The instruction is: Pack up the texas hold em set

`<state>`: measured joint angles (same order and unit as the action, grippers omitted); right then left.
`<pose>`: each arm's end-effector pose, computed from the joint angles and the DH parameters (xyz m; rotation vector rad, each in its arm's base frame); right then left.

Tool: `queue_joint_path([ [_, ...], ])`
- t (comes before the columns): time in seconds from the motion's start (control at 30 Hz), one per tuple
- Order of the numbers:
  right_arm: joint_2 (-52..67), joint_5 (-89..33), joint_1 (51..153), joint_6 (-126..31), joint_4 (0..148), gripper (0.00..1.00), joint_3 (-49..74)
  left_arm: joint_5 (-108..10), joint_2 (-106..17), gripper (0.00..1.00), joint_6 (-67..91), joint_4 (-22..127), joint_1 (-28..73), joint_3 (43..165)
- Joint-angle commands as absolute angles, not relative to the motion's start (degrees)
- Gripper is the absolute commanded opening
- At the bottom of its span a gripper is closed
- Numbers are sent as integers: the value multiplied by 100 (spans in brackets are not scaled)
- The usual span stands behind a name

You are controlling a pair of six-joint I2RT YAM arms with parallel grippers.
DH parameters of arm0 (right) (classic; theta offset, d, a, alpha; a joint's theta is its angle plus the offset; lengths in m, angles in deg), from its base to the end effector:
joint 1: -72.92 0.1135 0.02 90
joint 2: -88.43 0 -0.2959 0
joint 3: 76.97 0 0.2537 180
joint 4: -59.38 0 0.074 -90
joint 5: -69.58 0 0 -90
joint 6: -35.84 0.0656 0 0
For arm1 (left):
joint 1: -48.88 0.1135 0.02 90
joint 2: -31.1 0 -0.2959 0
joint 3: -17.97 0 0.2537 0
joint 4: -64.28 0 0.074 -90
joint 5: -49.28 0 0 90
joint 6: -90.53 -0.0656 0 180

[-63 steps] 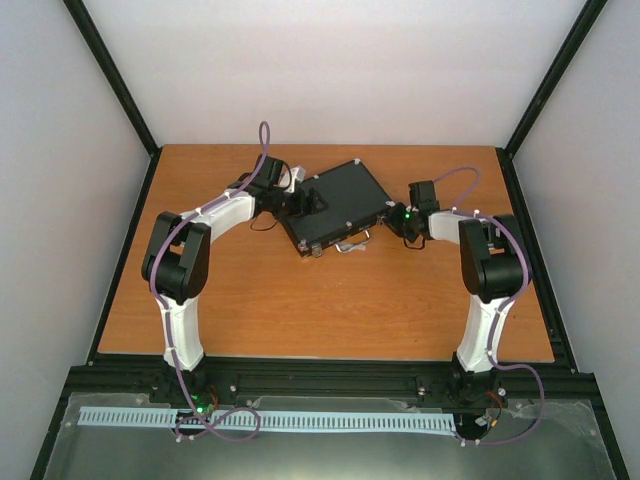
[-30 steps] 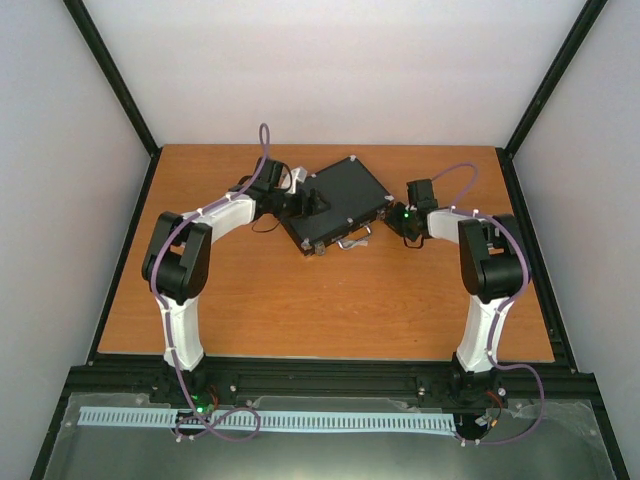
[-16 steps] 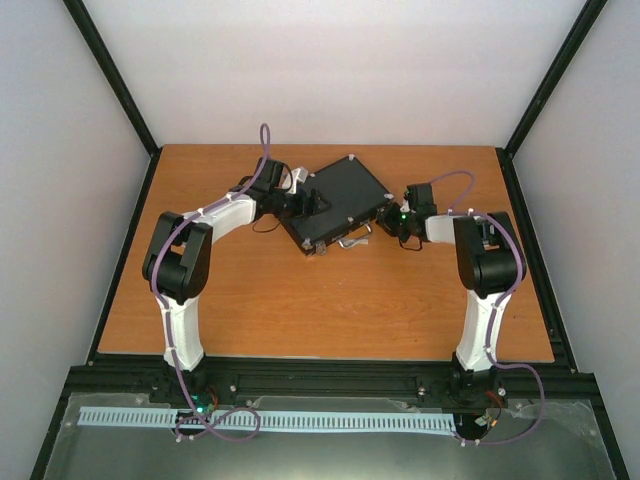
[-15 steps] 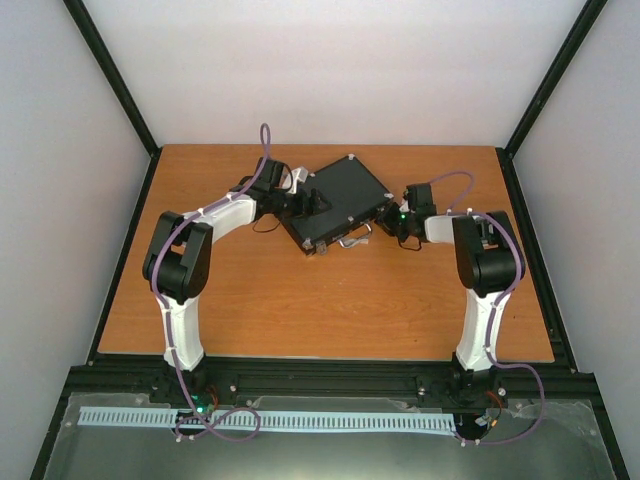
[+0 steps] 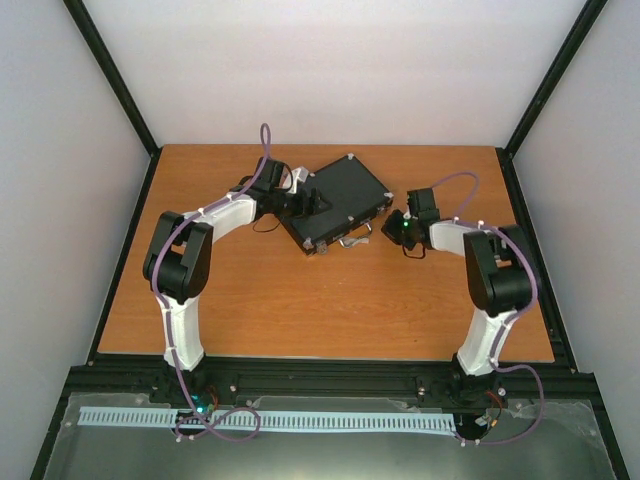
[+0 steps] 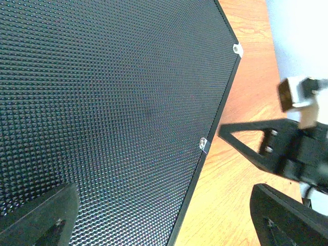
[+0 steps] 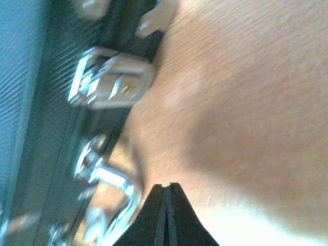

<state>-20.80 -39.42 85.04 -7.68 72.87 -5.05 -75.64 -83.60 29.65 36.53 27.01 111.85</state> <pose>0.3917 0.1060 0.1337 0.6152 2.5104 0.8261 0.4179 -0.2082 0.1963 0.1396 2.5300 -1.1239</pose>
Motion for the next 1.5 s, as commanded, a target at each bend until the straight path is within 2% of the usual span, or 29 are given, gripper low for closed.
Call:
queue_joint_path([
  [0.0, -1151, -3584, 8867, -1586, 8236, 3, -610, -7541, -9008, 95, 3164, 2115, 2485, 10785],
  [0.23, -1286, -4713, 9818, -2201, 8512, 3, -312, -7518, -9024, 95, 3164, 2123, 2476, 10738],
  [0.6, -2021, -5128, 10560, -1646, 7694, 3, -270, -7472, -8957, 95, 3138, 2071, 2480, 10703],
  [1.0, -2237, -5046, 10614, -1100, 6532, 3, -680, -7446, -9001, 94, 3099, 2045, 2480, 10697],
  [1.47, -2599, -4375, 10614, -519, 6282, 3, -579, -7425, -8958, 94, 3055, 2045, 2480, 10618],
])
